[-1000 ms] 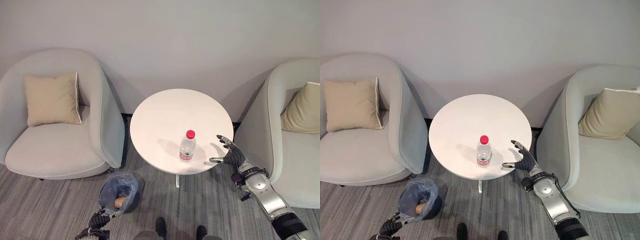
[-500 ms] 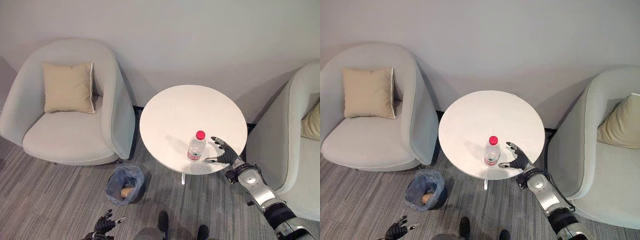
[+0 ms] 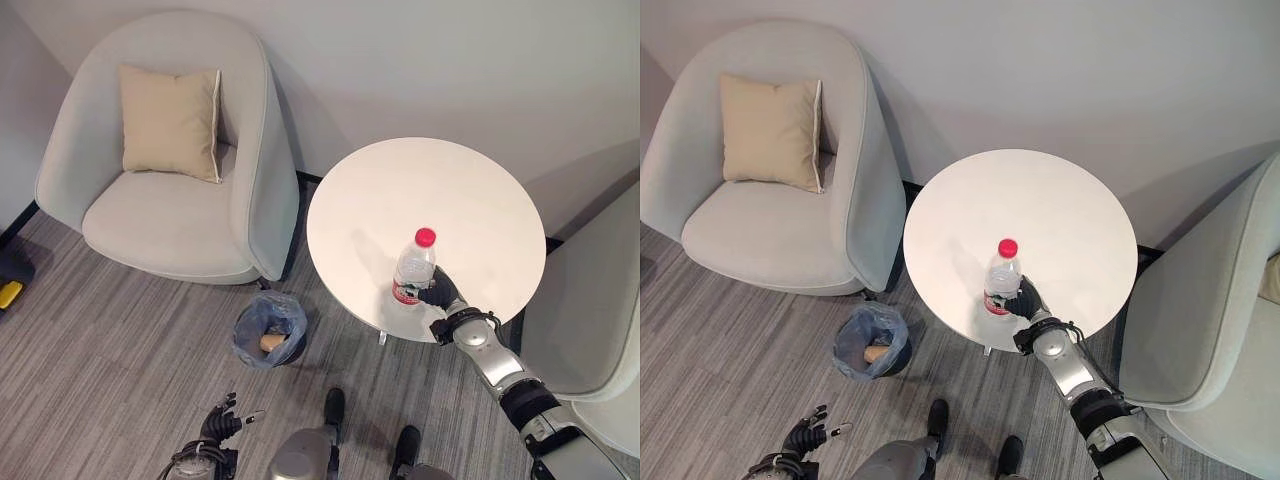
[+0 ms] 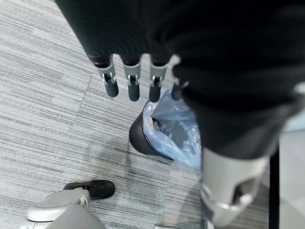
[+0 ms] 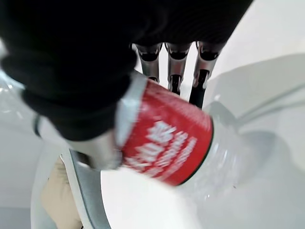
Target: Gather garbage on tea table into small bin, then transfer packed bag to large trash can.
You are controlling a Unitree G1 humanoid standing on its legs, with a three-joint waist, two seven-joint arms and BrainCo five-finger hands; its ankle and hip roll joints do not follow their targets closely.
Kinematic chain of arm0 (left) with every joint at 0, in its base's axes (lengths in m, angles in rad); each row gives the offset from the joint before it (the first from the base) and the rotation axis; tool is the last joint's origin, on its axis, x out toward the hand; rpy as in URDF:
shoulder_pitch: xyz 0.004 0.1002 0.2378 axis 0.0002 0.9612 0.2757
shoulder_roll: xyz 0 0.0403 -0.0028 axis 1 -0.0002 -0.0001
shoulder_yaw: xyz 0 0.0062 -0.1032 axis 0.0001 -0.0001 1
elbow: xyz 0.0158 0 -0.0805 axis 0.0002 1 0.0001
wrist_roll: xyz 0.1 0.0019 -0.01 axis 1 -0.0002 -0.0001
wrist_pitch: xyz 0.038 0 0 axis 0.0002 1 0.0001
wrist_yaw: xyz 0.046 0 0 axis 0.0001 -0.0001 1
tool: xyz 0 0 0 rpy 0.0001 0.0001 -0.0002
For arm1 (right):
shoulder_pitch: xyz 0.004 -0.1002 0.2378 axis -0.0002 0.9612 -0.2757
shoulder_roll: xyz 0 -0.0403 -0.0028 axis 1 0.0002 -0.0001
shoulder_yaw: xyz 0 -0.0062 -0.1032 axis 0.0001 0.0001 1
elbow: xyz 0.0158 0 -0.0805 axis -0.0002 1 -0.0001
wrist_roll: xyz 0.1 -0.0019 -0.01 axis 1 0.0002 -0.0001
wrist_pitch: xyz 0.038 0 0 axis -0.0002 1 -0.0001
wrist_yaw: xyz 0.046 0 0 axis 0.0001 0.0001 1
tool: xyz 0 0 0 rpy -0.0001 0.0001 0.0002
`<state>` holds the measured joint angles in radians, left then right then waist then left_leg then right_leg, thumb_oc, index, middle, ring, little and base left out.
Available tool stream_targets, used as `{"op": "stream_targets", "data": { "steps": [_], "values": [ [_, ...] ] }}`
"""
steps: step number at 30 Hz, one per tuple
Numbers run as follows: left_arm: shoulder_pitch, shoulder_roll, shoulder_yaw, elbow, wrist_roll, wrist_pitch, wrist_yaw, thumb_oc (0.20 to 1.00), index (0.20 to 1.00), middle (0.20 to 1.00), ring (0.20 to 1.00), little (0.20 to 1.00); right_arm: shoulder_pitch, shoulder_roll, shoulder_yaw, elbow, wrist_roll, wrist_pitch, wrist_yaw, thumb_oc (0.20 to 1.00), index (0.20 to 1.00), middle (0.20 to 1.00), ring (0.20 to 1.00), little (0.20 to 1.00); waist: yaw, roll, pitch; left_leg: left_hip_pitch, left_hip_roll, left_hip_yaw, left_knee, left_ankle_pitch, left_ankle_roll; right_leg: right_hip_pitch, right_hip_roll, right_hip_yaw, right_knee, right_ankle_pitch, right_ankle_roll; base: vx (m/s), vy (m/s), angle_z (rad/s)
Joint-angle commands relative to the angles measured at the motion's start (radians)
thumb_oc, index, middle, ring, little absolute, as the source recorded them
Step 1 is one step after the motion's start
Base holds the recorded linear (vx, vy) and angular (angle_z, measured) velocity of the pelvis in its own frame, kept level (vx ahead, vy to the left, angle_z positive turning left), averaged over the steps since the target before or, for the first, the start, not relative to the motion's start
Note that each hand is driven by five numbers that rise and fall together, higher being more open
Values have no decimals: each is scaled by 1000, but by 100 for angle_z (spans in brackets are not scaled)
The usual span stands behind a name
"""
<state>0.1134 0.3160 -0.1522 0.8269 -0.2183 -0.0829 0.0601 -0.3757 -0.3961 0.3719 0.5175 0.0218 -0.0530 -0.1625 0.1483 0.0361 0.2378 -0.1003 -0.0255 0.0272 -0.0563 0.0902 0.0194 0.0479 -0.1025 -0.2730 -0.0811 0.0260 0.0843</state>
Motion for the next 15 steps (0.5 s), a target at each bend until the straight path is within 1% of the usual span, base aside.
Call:
{"op": "stream_targets", "data": {
  "steps": [1,2,3,5,6,8,9,11,13,14,15],
  "values": [
    [-20,31,8,11,-13,-22,12,1000,1000,1000,1000,1000,-4,-45,-33,-150,17,-56,-13,200,200,200,200,200,9,-15,-28,12,50,-17,91,-124,-61,-43,-36,39,118,-103,39,34,-44,1],
    [-18,30,11,14,-9,-21,11,1000,1000,1000,1000,1000,14,-54,-43,-178,16,-60,-7,200,200,200,200,200,5,-17,-31,19,51,-17,90,-125,-62,-37,-34,40,118,-106,38,28,-80,3],
    [-9,27,21,15,1,-16,6,1000,1000,1000,1000,1000,53,-81,-69,-249,11,-71,9,200,200,200,200,200,-4,-20,-38,32,56,-17,87,-127,-65,-26,-32,38,120,-113,35,18,-74,2],
    [-5,26,27,16,6,-13,3,1000,1000,1000,1000,1000,73,-91,-83,-280,10,-75,16,200,200,200,200,200,-8,-20,-41,37,58,-16,88,-127,-67,-21,-31,36,122,-116,34,-1,-63,4],
    [2,23,36,18,8,-12,0,1000,1000,1000,1000,1000,111,-108,-109,-354,12,-89,33,200,200,200,200,200,-15,-20,-47,48,63,-18,91,-129,-71,-12,-27,34,127,-124,30,-27,-74,3],
    [9,20,40,19,11,-11,-3,1000,1000,1000,1000,1000,143,-119,-128,-404,9,-100,47,200,200,200,200,200,-20,-19,-49,52,68,-24,95,-126,-77,-3,-22,26,132,-134,25,-49,-94,7],
    [7,17,44,26,9,-10,-2,1000,1000,1000,1000,1000,159,-122,-140,-433,7,-111,49,200,200,200,200,200,-22,-18,-47,49,74,-28,98,-115,-88,0,-19,17,136,-139,21,-117,-118,10],
    [-5,11,43,30,3,-12,1,1000,1000,1000,1000,1000,192,-131,-165,-488,4,-127,48,200,200,200,200,200,-22,-18,-39,17,85,-48,106,-82,-119,-2,-13,-22,142,-153,10,-150,-109,17],
    [-8,9,41,29,3,-12,0,1000,1000,1000,1000,1000,200,-134,-171,-496,-2,-128,46,200,200,200,200,200,-26,-17,-41,7,88,-54,105,-78,-123,-3,-11,-40,142,-159,8,-104,-78,48],
    [-9,0,40,29,-8,-13,-2,1000,1000,1000,1000,1000,218,-144,-180,-506,-26,-131,35,200,200,200,200,200,-25,-13,-34,-10,97,-60,116,-75,-130,3,-7,-84,150,-182,-2,-130,-105,65],
    [-9,-2,38,27,-10,-14,-3,1000,1000,1000,1000,1000,227,-149,-187,-506,-36,-129,32,200,200,200,200,200,-25,-11,-32,-20,98,-65,125,-72,-133,6,-8,-100,154,-187,-5,-134,-73,94]
  ]
}}
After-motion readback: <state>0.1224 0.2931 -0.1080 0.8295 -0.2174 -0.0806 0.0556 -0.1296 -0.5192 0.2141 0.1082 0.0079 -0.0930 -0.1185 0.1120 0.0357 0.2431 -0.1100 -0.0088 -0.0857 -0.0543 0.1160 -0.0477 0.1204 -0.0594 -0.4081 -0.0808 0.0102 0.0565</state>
